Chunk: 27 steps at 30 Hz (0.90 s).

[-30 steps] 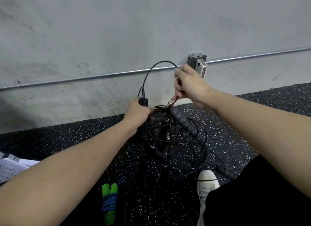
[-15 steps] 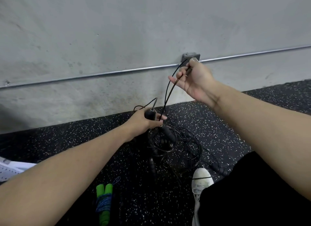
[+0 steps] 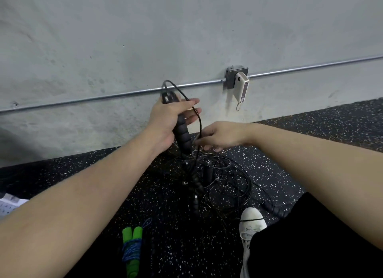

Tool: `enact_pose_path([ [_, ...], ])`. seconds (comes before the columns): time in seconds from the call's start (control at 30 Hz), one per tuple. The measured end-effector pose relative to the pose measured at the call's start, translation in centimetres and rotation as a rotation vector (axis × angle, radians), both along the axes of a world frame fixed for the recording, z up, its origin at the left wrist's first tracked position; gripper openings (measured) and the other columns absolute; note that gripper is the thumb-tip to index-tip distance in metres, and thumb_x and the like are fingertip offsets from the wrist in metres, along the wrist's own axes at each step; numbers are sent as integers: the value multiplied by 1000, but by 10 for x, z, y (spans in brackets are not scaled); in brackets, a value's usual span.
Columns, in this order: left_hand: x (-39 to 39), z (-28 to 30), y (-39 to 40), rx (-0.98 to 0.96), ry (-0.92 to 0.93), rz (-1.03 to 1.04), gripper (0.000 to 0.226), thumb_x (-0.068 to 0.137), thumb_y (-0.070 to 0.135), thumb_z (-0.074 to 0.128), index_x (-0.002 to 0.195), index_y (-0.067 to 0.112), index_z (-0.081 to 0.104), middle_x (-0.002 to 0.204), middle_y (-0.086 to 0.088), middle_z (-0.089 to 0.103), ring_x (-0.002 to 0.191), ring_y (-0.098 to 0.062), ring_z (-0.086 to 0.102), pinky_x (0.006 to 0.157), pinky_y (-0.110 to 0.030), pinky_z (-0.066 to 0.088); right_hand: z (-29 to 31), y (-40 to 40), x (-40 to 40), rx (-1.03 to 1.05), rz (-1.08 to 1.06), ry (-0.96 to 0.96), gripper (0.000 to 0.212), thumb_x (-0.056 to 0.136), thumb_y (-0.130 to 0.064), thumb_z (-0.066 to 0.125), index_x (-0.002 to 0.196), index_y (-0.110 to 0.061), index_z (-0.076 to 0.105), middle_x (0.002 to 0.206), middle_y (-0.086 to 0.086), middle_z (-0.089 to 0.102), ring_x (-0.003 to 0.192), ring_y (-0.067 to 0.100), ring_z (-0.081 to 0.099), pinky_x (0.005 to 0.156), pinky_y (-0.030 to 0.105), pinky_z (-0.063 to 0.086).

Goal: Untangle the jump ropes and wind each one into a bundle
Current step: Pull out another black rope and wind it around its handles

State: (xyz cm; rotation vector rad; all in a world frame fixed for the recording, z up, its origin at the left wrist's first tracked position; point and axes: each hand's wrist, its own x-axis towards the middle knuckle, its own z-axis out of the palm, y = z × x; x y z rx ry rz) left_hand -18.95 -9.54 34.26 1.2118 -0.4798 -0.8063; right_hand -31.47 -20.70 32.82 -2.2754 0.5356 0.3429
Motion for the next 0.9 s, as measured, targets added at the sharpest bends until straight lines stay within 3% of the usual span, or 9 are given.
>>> enact_pose_path([
  [0.07, 3, 4, 3, -32, 9, 6, 24, 91, -3, 68, 92, 13, 51, 96, -10, 78, 86, -28, 77, 72, -34, 62, 2, -1, 5, 11, -95, -70, 24, 104, -35, 52, 86, -22, 62, 94, 1, 72, 90, 18, 72, 72, 29, 57],
  [0.17, 8, -4, 7, 56, -121, -12, 29, 89, 4, 75, 112, 2, 57, 111, -5, 77, 102, -24, 74, 87, -40, 62, 12, -7, 8, 32, -260, -197, 26, 107, -28, 44, 94, -14, 62, 90, 4, 74, 86, 23, 75, 68, 30, 59],
  [0.23, 7, -15, 10, 167, -205, -53, 38, 86, 12, 80, 118, 7, 59, 115, 4, 76, 109, -19, 72, 97, -44, 58, 18, -14, 8, 70, -400, -335, 25, 107, -27, 46, 98, -11, 64, 89, 8, 75, 72, 24, 75, 70, 36, 61],
  [0.3, 3, -31, 9, 272, -299, -94, 35, 83, 20, 84, 111, 17, 63, 111, 12, 77, 108, -16, 71, 103, -44, 53, 20, -15, 9, 147, -472, -443, 22, 106, -25, 49, 101, -11, 65, 84, 13, 73, 59, 20, 70, 61, 34, 62],
  [0.43, -11, -50, 6, 367, -369, -150, 23, 82, 17, 84, 95, 25, 67, 102, 12, 77, 95, -12, 70, 85, -27, 51, 25, -11, 13, 338, -551, -595, 20, 105, -25, 51, 103, -10, 65, 74, 11, 65, 51, 19, 66, 53, 31, 60],
  [0.57, -16, -58, 5, 370, -394, -211, 28, 86, 6, 79, 105, 14, 61, 96, 7, 79, 95, -11, 73, 92, -31, 52, 32, -16, 12, 457, -652, -722, 19, 104, -28, 52, 99, -15, 65, 71, 10, 62, 51, 20, 65, 54, 32, 58],
  [0.73, -12, -54, 6, 300, -290, -58, 26, 89, -1, 74, 90, 17, 55, 94, -8, 79, 92, -37, 75, 82, -49, 56, 32, -19, 8, 573, -680, -665, 34, 104, -43, 48, 106, -15, 66, 75, 11, 62, 61, 22, 68, 60, 35, 59],
  [0.83, -9, -44, 10, 239, -193, 33, 25, 87, 0, 76, 87, 17, 57, 99, -12, 78, 88, -35, 76, 82, -49, 59, 29, -14, 6, 553, -577, -448, 51, 106, -52, 29, 115, -16, 65, 88, 9, 72, 77, 22, 71, 72, 42, 63],
  [0.9, -5, -35, 12, 211, -158, 93, 22, 85, 3, 78, 92, 15, 60, 99, -9, 78, 89, -34, 76, 82, -50, 61, 23, -7, 6, 457, -412, -281, 41, 106, -41, 31, 123, -18, 61, 109, 7, 72, 96, 22, 71, 85, 44, 61],
])
